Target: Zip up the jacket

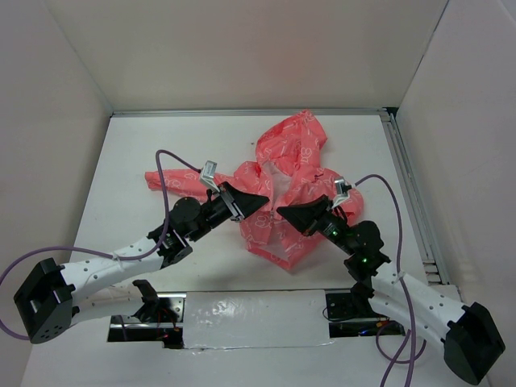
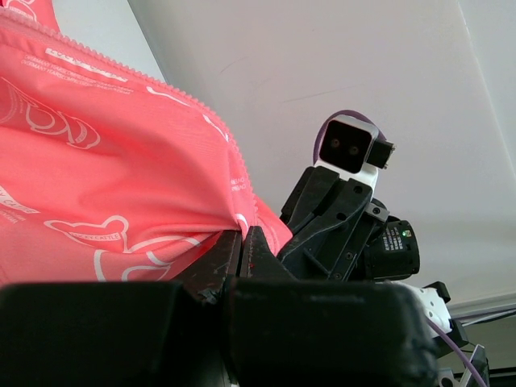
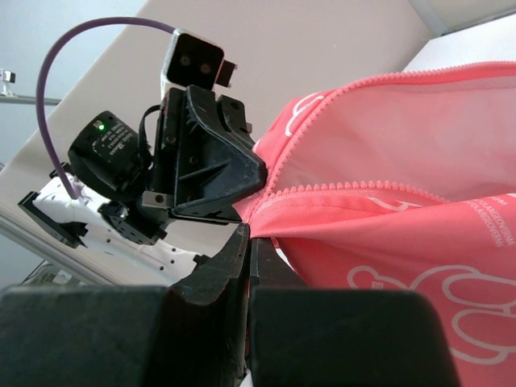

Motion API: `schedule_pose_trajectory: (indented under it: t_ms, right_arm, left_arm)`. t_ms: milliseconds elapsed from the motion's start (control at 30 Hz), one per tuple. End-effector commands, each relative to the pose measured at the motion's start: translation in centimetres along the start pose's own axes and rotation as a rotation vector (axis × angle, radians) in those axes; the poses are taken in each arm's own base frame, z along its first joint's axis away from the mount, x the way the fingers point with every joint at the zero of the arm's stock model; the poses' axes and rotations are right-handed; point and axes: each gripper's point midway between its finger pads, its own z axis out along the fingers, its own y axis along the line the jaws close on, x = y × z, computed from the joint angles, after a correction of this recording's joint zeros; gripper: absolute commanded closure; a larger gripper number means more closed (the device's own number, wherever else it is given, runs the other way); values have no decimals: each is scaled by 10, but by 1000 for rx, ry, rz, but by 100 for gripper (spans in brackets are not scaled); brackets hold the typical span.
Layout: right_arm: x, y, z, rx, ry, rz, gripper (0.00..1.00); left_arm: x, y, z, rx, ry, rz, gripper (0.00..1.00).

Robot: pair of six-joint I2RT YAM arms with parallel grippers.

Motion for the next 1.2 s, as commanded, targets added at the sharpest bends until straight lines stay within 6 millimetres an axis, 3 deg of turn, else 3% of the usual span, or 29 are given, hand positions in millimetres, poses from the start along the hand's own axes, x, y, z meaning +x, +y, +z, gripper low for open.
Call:
schedule_pose_trajectory:
  t_ms: [0, 367, 633, 833, 967, 1167]
  right_arm:
    - [-19, 25, 2, -80, -66, -33, 100]
    - [-20, 17, 10, -41, -60, -13, 100]
    - [-22, 30, 10, -106, -68, -8, 100]
    - [-15, 21, 6, -64, -39, -13, 100]
    - [-15, 22, 1, -58, -46, -16, 100]
    - [-16, 26, 2, -76, -41, -26, 100]
  left_arm:
    - [-14, -31, 1, 98, -40, 30, 100]
    - [-10, -42, -4, 183, -25, 77, 100]
    - [-4, -32, -2, 156, -7, 62, 100]
    - [-13, -33, -2, 146, -49, 75, 100]
    - [-32, -37, -6, 127, -135, 94, 100]
    - [-31, -41, -6, 151, -131, 105, 100]
